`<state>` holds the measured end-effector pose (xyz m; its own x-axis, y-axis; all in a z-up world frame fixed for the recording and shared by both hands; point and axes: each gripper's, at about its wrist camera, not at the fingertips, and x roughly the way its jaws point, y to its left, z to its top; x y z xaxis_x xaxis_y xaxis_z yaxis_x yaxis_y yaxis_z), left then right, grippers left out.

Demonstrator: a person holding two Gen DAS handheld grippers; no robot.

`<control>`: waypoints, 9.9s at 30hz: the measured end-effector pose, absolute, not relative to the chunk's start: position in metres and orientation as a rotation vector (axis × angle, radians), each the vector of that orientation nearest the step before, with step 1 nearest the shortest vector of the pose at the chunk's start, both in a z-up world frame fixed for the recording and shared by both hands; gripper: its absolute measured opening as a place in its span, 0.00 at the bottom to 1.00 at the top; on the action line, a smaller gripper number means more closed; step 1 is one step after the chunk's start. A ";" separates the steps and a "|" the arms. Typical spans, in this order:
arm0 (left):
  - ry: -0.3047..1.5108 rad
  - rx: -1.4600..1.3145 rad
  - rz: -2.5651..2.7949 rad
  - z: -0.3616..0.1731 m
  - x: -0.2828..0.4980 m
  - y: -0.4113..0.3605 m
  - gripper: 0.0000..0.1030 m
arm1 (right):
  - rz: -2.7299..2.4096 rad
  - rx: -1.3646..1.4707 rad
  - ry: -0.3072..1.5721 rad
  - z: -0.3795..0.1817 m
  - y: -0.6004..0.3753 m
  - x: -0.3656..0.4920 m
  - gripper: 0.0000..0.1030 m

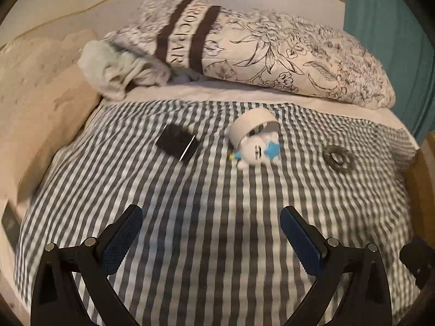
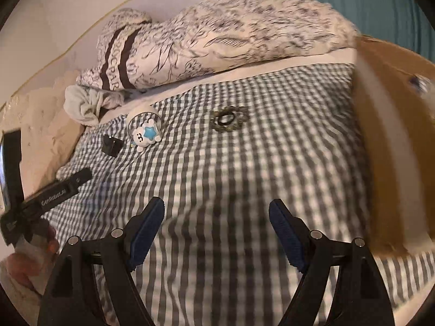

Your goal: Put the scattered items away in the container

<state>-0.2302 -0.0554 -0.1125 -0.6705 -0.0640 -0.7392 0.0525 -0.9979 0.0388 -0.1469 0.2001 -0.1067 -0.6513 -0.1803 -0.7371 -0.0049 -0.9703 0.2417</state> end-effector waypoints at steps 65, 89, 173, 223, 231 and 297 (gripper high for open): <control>0.087 1.509 -2.837 -0.145 -0.170 -0.071 0.89 | -2.824 1.283 -0.064 -0.088 0.186 -0.139 0.11; 0.215 1.656 -2.872 -0.191 -0.177 -0.109 0.96 | -2.434 1.356 -0.284 -0.137 0.094 -0.179 0.16; -0.212 1.423 -2.854 -0.117 -0.134 -0.025 0.61 | -2.690 1.202 -0.465 -0.073 0.200 -0.073 0.05; -0.511 1.236 -3.345 0.023 -0.127 0.312 1.00 | -3.203 0.982 -0.807 0.014 0.492 -0.036 0.78; -0.296 1.243 -3.156 0.008 -0.109 0.191 1.00 | -3.168 0.855 -0.741 0.028 0.434 -0.009 0.78; -0.209 1.631 -2.948 -0.185 -0.361 0.166 0.22 | -2.873 1.357 -0.323 -0.190 0.277 -0.114 0.13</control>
